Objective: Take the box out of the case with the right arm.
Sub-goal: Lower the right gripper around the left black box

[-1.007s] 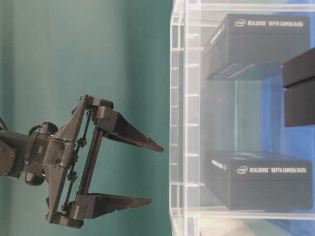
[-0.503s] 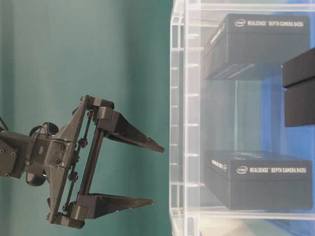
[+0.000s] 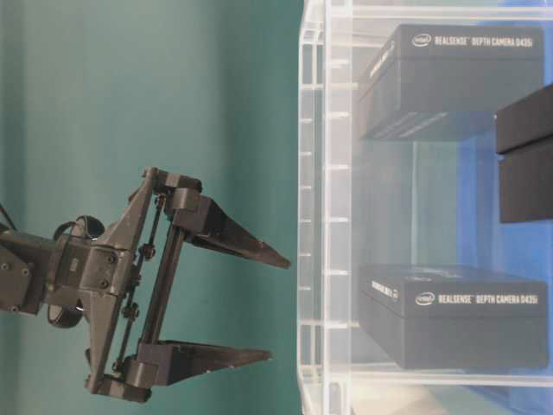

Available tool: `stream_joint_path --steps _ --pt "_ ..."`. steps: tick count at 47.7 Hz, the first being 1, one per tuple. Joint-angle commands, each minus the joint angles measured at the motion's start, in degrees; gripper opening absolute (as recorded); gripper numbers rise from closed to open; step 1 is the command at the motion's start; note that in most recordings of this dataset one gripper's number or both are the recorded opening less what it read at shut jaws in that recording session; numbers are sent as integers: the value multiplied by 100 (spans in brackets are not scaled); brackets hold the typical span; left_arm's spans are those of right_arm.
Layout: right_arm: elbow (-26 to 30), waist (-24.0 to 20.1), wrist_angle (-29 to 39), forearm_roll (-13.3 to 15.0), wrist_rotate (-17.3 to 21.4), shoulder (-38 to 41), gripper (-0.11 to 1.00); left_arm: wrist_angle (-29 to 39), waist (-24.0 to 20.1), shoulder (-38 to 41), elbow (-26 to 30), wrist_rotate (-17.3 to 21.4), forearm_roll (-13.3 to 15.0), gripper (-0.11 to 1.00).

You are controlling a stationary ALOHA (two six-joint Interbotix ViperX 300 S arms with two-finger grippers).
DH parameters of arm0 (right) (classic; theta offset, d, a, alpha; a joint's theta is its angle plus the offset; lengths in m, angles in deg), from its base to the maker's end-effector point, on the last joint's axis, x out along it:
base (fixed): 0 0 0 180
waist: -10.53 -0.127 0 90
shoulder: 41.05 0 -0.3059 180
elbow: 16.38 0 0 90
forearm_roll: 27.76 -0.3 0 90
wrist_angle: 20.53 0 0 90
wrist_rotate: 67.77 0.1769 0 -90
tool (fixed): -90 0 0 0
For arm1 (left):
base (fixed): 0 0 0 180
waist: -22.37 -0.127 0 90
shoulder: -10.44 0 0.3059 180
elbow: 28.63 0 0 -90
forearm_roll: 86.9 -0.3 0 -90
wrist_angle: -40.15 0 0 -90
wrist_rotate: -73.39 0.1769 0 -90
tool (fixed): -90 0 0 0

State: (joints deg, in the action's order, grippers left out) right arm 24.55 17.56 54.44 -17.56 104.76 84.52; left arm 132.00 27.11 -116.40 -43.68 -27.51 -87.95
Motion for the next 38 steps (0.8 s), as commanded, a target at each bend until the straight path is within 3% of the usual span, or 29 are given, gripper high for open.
stream_joint_path --steps 1,38 --pt "132 -26 -35 18 -9 -105 95 -18 18 18 53 0 -18 0" --pt "97 -26 -35 18 -9 18 95 -18 18 18 53 0 -9 0"
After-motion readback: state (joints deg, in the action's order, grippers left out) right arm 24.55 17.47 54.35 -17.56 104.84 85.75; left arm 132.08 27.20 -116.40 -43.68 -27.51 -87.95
